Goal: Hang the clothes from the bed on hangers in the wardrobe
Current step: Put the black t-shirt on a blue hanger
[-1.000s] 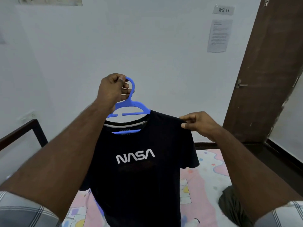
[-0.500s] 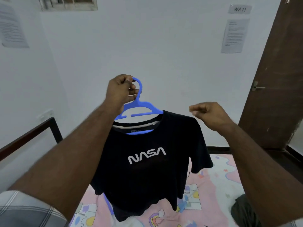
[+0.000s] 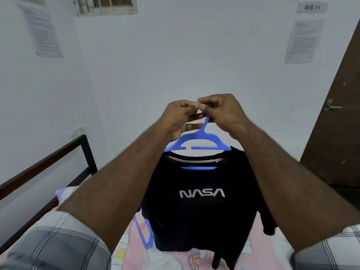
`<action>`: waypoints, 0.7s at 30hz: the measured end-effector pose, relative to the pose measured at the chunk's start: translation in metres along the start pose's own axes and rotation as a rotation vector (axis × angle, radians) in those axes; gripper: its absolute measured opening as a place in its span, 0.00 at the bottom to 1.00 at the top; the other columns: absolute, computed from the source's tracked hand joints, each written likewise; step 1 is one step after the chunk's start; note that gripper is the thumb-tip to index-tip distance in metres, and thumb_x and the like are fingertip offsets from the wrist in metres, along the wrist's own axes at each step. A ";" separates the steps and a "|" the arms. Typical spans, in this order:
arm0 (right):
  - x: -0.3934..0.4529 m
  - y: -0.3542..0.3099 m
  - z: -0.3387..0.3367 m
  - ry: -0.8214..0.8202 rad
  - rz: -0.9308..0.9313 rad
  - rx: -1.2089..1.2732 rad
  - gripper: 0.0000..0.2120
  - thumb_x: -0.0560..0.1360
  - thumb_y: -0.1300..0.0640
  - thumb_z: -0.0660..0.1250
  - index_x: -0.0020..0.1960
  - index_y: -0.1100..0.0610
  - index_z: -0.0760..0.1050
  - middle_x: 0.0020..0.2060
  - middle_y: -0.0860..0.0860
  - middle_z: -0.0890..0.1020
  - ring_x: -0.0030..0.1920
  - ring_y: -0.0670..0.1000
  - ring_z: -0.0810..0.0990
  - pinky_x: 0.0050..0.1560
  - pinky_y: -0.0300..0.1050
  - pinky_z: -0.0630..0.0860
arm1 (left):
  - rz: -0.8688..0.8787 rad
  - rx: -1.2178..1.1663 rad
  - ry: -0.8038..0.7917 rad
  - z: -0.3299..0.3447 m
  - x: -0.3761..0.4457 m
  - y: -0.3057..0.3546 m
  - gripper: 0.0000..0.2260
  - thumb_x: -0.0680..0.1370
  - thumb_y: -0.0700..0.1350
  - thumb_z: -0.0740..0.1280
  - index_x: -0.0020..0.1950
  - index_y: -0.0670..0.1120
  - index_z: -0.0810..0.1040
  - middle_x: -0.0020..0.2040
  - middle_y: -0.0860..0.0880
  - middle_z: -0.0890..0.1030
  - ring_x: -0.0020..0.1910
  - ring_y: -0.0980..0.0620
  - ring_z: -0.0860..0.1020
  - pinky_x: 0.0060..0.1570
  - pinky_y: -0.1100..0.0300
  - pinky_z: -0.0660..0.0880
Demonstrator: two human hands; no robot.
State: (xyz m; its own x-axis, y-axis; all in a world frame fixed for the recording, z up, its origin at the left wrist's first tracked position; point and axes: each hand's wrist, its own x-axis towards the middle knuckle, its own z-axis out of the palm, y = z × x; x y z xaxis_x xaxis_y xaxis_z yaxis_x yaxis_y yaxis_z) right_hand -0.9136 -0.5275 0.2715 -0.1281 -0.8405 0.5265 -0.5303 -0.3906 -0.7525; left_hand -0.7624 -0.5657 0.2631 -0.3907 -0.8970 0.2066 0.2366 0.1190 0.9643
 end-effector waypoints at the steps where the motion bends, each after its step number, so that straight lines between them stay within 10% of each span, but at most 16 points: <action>1: 0.000 -0.002 0.001 -0.041 -0.012 -0.023 0.10 0.77 0.55 0.72 0.57 0.54 0.84 0.47 0.47 0.86 0.46 0.48 0.85 0.50 0.52 0.84 | -0.010 -0.022 -0.003 -0.004 -0.001 0.000 0.04 0.82 0.38 0.66 0.50 0.38 0.76 0.46 0.41 0.85 0.48 0.45 0.86 0.45 0.48 0.83; 12: 0.001 -0.008 -0.011 0.033 0.064 -0.098 0.09 0.76 0.67 0.69 0.52 0.55 0.83 0.37 0.50 0.85 0.39 0.49 0.85 0.48 0.49 0.84 | -0.073 0.150 0.200 -0.110 -0.038 -0.028 0.08 0.81 0.43 0.69 0.57 0.42 0.81 0.60 0.41 0.83 0.53 0.47 0.85 0.53 0.54 0.81; 21: 0.001 -0.018 -0.025 0.110 0.077 -0.032 0.09 0.76 0.67 0.70 0.50 0.54 0.83 0.38 0.51 0.85 0.36 0.48 0.84 0.45 0.46 0.83 | -0.079 0.567 0.306 -0.152 -0.077 -0.079 0.07 0.77 0.37 0.71 0.53 0.46 0.83 0.46 0.48 0.86 0.44 0.58 0.82 0.45 0.66 0.73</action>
State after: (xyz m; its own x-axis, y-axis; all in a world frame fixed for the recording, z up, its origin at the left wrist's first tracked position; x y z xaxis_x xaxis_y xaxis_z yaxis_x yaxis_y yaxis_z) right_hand -0.9249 -0.5114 0.2956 -0.2599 -0.8205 0.5091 -0.5418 -0.3125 -0.7803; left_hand -0.6154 -0.5708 0.1462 -0.0965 -0.9831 0.1555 -0.3214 0.1787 0.9299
